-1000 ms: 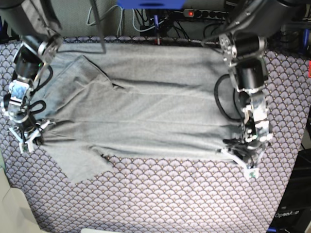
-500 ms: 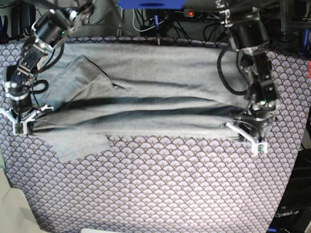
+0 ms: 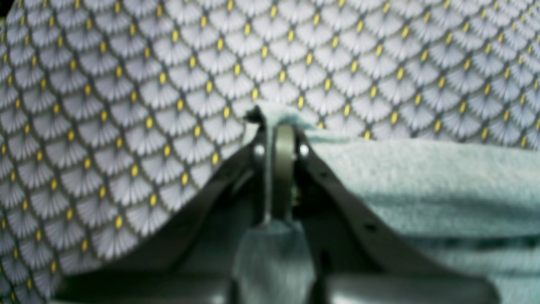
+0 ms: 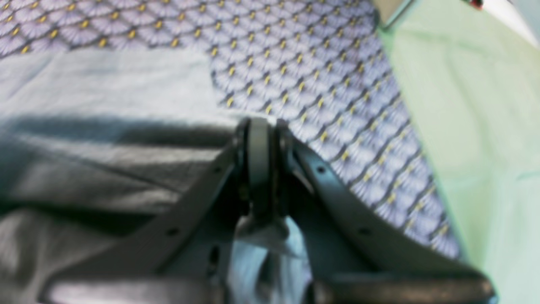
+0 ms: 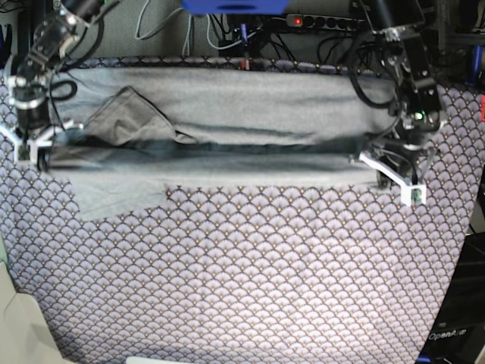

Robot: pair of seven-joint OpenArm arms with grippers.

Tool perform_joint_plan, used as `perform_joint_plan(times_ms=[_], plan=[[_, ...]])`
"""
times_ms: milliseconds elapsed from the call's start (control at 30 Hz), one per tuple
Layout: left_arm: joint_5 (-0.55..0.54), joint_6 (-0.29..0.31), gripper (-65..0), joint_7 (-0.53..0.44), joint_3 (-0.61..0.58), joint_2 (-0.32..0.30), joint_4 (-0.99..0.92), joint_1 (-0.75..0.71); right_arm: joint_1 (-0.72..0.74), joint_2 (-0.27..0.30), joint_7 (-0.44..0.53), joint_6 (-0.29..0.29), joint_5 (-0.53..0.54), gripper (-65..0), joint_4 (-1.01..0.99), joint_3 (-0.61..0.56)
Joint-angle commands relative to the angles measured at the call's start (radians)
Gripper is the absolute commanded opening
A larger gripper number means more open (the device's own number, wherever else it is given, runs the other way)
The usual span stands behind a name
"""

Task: Fold the T-shirt properly
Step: 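Lift the grasped edges and fold them toward the collar with both grippers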

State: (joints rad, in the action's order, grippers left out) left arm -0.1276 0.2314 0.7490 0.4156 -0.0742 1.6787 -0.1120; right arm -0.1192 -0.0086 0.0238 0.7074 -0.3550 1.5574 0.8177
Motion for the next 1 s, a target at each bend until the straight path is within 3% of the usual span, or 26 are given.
perform_joint_plan(times_ms=[0,133,333,533,767,967], plan=[[-0.002,-0.004,-65.0,-0.019,0.002,-0.006,0.025,-0.002,-0.015,0.015,0.018,-0.009,0.026,-65.0,0.028,0.007],[-0.002,-0.004,-65.0,-0.019,0.002,-0.006,0.030,-0.035,-0.089,0.011,0.020,-0.009,0.050,-65.0,0.058,0.007],[-0.002,-0.004,-65.0,-0.019,0.002,-0.006,0.030,-0.071,-0.196,0.014,0.020,-0.009,0.170,-65.0,0.061,0.007],[-0.004,0.000,-65.0,-0.019,0.004,-0.009,0.031,-0.096,-0.268,0.012,0.041,-0.009,0.196,-65.0,0.074,0.009],[-0.001,0.162,-65.0,-0.018,0.111,0.027,0.061,-0.099,-0.320,0.008,0.103,-0.009,0.225,-65.0,0.073,0.012],[0.006,0.247,-65.0,0.037,0.202,0.023,0.024,-0.079,-0.333,0.014,0.104,-0.009,0.264,-65.0,0.071,0.050]])
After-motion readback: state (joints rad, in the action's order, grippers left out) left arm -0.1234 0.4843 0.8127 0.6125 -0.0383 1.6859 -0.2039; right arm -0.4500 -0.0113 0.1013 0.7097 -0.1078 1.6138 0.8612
